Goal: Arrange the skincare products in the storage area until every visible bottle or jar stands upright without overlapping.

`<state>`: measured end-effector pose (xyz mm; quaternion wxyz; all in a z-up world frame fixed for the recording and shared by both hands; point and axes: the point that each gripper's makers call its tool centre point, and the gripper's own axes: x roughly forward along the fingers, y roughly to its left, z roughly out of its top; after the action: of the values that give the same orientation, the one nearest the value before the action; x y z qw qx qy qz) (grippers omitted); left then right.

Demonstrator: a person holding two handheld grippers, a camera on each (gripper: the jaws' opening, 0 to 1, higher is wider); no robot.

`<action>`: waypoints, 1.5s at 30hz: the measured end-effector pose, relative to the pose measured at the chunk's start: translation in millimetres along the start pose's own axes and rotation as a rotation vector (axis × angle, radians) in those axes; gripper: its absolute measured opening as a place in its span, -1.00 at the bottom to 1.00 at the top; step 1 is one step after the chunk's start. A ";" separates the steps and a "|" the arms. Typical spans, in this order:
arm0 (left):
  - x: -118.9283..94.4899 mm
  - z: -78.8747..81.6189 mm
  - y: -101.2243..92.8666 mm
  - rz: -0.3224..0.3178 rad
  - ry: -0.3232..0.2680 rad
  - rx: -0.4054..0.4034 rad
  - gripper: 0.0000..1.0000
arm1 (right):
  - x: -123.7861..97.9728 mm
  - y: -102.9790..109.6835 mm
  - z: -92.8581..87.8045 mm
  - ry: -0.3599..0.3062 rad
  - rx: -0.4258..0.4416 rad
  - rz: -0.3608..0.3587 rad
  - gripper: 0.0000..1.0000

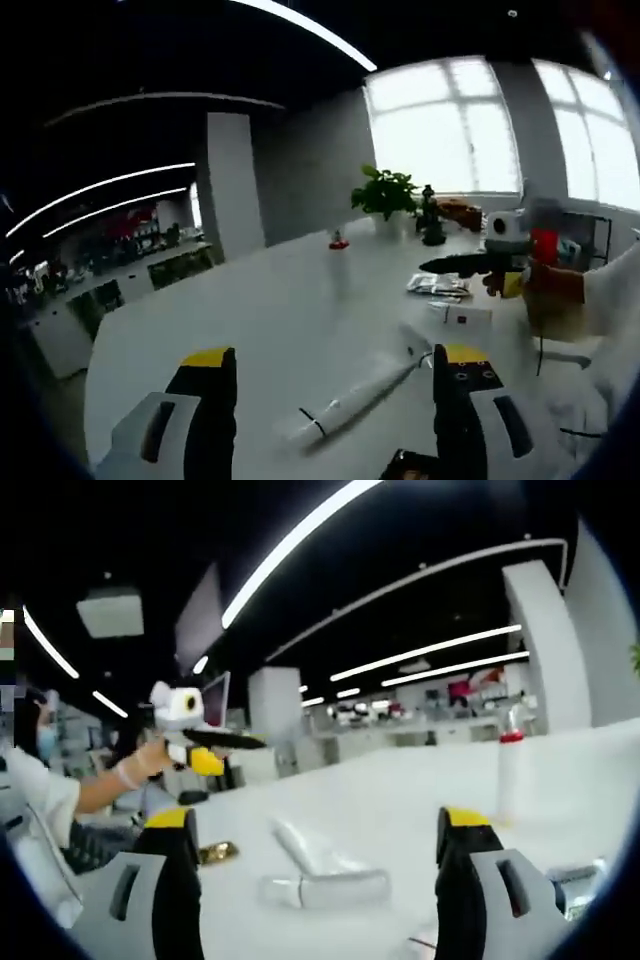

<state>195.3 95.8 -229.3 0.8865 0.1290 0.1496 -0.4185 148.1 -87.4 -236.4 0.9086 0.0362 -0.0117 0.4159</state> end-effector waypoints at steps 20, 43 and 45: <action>55.2 -67.2 -3.0 -0.140 0.572 0.420 0.59 | -10.4 4.8 2.9 -0.072 -0.050 -0.004 1.00; 83.0 -100.3 -5.2 -0.310 0.831 0.396 0.08 | -22.2 16.6 -0.2 -0.125 0.107 0.066 0.98; 85.5 -104.5 -2.8 -0.313 0.843 0.399 0.06 | -22.9 20.0 3.7 -0.145 0.142 0.082 0.96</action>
<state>228.4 70.9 -357.9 0.6334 0.4302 0.4299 -0.4784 118.0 -91.9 -232.8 0.8828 0.1299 -0.0491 0.4488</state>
